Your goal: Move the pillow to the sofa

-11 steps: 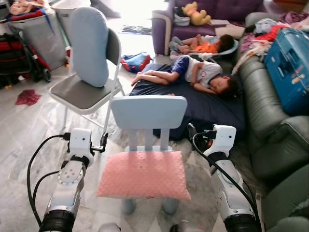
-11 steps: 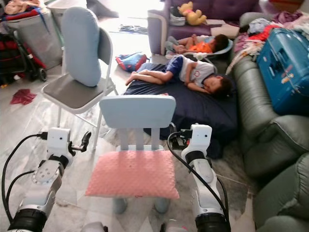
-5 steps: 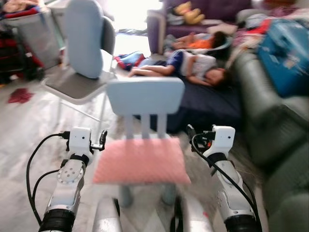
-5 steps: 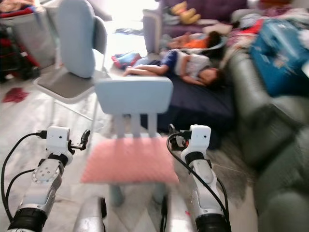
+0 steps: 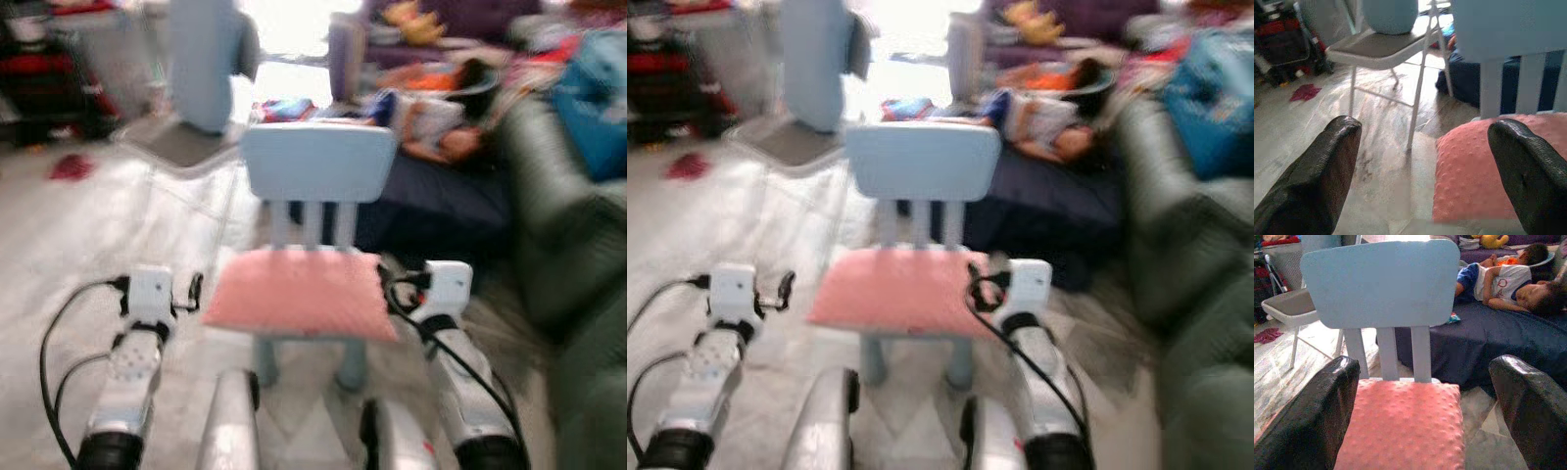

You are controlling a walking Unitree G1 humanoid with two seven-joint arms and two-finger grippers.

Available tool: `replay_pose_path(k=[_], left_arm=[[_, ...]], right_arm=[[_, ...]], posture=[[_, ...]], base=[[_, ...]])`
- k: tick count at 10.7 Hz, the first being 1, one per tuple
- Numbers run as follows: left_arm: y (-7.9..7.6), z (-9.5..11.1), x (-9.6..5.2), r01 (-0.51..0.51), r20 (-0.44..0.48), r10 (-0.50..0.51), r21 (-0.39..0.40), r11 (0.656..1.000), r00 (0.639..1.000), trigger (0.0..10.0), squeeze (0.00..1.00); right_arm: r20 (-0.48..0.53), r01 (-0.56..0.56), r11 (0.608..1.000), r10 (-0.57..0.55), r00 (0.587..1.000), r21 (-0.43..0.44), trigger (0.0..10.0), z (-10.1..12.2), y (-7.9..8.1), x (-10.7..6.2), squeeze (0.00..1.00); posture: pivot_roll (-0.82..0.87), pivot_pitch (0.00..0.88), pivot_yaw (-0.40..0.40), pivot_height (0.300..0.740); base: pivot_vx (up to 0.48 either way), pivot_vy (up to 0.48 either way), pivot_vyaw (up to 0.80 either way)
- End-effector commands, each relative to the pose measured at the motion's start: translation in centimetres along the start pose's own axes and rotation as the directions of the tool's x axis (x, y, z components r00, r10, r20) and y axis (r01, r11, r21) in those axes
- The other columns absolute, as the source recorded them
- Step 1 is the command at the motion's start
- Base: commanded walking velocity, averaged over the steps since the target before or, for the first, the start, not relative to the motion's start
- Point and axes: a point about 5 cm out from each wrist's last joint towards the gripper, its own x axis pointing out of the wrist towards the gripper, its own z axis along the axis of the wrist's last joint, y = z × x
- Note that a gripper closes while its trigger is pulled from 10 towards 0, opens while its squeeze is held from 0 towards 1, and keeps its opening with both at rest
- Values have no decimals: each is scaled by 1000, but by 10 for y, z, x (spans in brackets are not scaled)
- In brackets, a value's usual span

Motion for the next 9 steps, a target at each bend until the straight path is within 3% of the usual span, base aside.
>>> replay_pose_path(k=[1, 9], left_arm=[[-2, 9, 4, 3, 38, -3, 15, 1000, 999, 10000, 0], [-8, 9, 5, 28, 42, -28, 18, 999, 999, 10000, 0]], right_arm=[[10, 1, 1000, -1, 1000, -3, 10000, 3, -3, 3, 0], [-3, -12, 1000, 12, 1000, 0, 10000, 0, -4, 2, 0]], posture=[[3, 0, -29, 621], [-6, 0, -33, 621]], base=[[0, 0, 0], [254, 0, 0]])
